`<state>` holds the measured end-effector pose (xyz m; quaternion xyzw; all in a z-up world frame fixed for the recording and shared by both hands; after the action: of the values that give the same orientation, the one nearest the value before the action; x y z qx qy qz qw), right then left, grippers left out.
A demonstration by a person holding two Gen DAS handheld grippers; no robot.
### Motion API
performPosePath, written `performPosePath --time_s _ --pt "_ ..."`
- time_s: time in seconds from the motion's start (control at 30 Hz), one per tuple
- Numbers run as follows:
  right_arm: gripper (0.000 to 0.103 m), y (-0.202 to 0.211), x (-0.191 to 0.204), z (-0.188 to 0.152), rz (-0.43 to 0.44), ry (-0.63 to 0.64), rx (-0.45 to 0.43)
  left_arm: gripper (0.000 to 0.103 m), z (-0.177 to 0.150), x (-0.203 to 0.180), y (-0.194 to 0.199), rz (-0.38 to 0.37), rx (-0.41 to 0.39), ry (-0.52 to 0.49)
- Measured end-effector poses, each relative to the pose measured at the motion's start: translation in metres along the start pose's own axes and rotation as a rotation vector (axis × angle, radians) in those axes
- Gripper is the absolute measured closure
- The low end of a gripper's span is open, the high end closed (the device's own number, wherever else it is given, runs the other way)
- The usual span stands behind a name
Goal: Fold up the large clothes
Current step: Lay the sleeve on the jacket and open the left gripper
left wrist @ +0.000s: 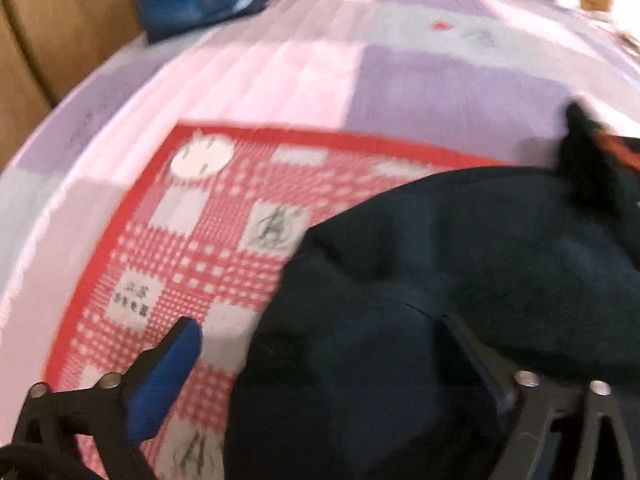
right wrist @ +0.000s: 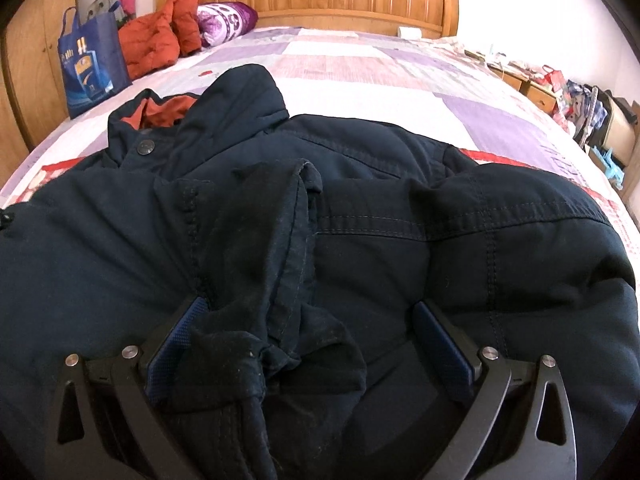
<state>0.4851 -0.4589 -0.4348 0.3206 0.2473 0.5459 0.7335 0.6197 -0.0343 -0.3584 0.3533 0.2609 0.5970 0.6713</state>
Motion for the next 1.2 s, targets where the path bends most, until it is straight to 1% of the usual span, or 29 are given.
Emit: performPosePath --time_s 0.07,0.1,0.13,0.17,0.2,0.23,0.27,0.3,0.33,0.37,0.4,0.43,0.47,0.5,0.53,0.57,0.6,0.63,0.67,0.7,0.77,0.83,0.87,0.9,0.93,1.0,1.07,1.13,1.2 --pt "0.000 0.007 -0.001 0.006 -0.013 0.014 0.021 0.007 0.000 -0.025 0.032 -0.074 -0.053 -0.065" --pt "0.000 0.016 0.000 0.011 -0.047 0.029 0.019 0.007 -0.003 -0.044 0.050 -0.119 -0.084 -0.106" --pt "0.001 0.035 0.003 0.019 -0.100 0.050 -0.026 0.007 -0.004 -0.055 0.057 -0.149 -0.095 -0.123" --pt "0.001 0.053 0.008 0.026 -0.122 0.063 -0.086 0.007 -0.008 -0.070 0.063 -0.186 -0.101 -0.135" --pt "0.000 0.070 0.017 0.033 -0.113 0.070 -0.145 0.007 -0.012 -0.086 0.065 -0.223 -0.096 -0.141" --pt "0.000 0.084 0.036 0.042 -0.068 0.088 -0.186 0.007 -0.015 -0.100 0.065 -0.249 -0.090 -0.139" --pt "0.000 0.089 0.055 0.047 -0.035 0.123 -0.195 0.007 -0.019 -0.113 0.061 -0.264 -0.080 -0.129" --pt "0.000 0.089 0.075 0.051 -0.009 0.169 -0.192 0.007 -0.022 -0.120 0.056 -0.265 -0.071 -0.120" --pt "0.000 0.085 0.100 0.053 0.022 0.232 -0.179 0.009 -0.024 -0.125 0.048 -0.251 -0.060 -0.110" --pt "0.003 0.080 0.117 0.052 0.037 0.286 -0.164 0.004 -0.028 -0.121 0.041 -0.209 -0.050 -0.096" --pt "0.003 0.070 0.126 0.048 0.008 0.335 -0.152 0.003 -0.033 -0.110 0.031 -0.206 -0.033 -0.058" --pt "0.003 0.057 0.124 0.042 -0.024 0.369 -0.108 0.003 -0.037 -0.098 0.025 -0.188 -0.022 -0.031" --pt "0.003 0.044 0.116 0.034 -0.031 0.376 -0.064 0.003 -0.042 -0.085 0.020 -0.136 -0.019 -0.033" --pt "0.003 0.036 0.098 0.026 0.015 0.335 -0.035 0.003 -0.043 -0.077 0.018 -0.091 -0.027 -0.057" --pt "0.003 0.034 0.078 0.022 -0.008 0.310 -0.040 0.003 -0.045 -0.065 0.018 -0.041 -0.035 -0.083" --pt "0.003 0.035 0.051 0.019 -0.116 0.314 -0.053 0.002 -0.047 -0.052 0.016 -0.002 -0.032 -0.095" --pt "0.000 0.034 0.025 0.015 -0.161 0.283 -0.044 0.001 -0.049 -0.038 0.013 0.010 -0.017 -0.089" --pt "0.001 0.031 -0.007 0.008 -0.113 0.176 0.001 0.000 -0.051 -0.026 0.012 0.022 -0.004 -0.080" --pt "0.001 0.029 -0.024 0.005 -0.082 0.117 0.028 0.000 -0.051 -0.020 0.011 0.029 -0.001 -0.079" --pt "0.001 0.031 -0.032 0.005 -0.074 0.113 0.022 0.000 -0.052 -0.015 0.013 0.043 0.000 -0.081" --pt "0.001 0.033 -0.029 0.007 -0.093 0.156 0.015 0.000 -0.055 -0.014 0.013 0.046 0.010 -0.070" --pt "0.001 0.033 -0.031 0.009 -0.084 0.126 0.023 0.002 -0.056 -0.014 0.021 0.054 0.017 -0.050" --pt "0.001 0.038 -0.032 0.010 -0.090 0.114 0.013 0.004 -0.055 -0.017 0.028 0.043 0.010 -0.040" --pt "0.001 0.045 -0.032 0.014 -0.103 0.108 -0.011 0.004 -0.055 -0.022 0.036 0.021 -0.003 -0.039" --pt "0.001 0.061 -0.029 0.017 -0.114 0.112 -0.054 0.004 -0.052 -0.031 0.046 -0.007 -0.030 -0.054" --pt "0.001 0.086 -0.018 0.028 -0.080 0.118 -0.141 0.004 -0.044 -0.053 0.060 -0.053 -0.087 -0.101" --pt "0.001 0.095 -0.001 0.050 -0.050 0.138 -0.185 0.004 -0.034 -0.082 0.069 -0.105 -0.123 -0.129" --pt "0.001 0.085 0.022 0.070 -0.012 0.184 -0.173 0.004 -0.022 -0.115 0.067 -0.146 -0.123 -0.133" --pt "0.001 0.065 0.042 0.083 0.013 0.229 -0.118 0.004 -0.017 -0.144 0.057 -0.189 -0.076 -0.124"
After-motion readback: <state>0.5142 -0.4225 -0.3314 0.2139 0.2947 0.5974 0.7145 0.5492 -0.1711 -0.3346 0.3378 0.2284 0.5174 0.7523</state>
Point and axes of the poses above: each gripper's, at about its wrist camera, not at the fingertips, and y roughly against the way its jaws point, x to its left, z to its top, the point moved 6 cm from there along -y, roughly the way its jaws point, and after that the axes turned 4 degrees about -x, right-handed, at the moved point
